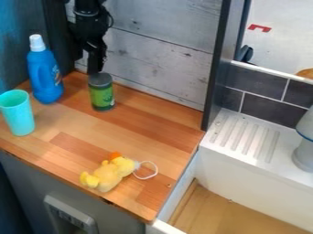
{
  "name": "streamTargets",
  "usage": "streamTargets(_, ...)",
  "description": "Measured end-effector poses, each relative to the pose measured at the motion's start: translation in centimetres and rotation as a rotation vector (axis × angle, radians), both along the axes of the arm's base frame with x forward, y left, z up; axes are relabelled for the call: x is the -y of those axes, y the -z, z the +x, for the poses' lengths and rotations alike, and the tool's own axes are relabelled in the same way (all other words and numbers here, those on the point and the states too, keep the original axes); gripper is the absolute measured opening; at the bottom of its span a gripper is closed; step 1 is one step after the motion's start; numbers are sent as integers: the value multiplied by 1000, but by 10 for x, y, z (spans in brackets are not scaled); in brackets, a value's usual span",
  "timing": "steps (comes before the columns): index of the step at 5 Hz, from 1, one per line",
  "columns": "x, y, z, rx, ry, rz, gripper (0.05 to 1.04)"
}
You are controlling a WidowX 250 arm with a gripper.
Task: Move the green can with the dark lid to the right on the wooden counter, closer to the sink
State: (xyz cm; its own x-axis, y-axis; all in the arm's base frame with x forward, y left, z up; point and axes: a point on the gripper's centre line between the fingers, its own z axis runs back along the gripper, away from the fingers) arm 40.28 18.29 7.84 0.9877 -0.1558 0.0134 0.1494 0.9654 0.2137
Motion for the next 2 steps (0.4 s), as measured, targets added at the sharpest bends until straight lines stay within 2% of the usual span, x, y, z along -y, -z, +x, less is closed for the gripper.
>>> streamTargets(2,-6,4,8,-7,8,12,1001)
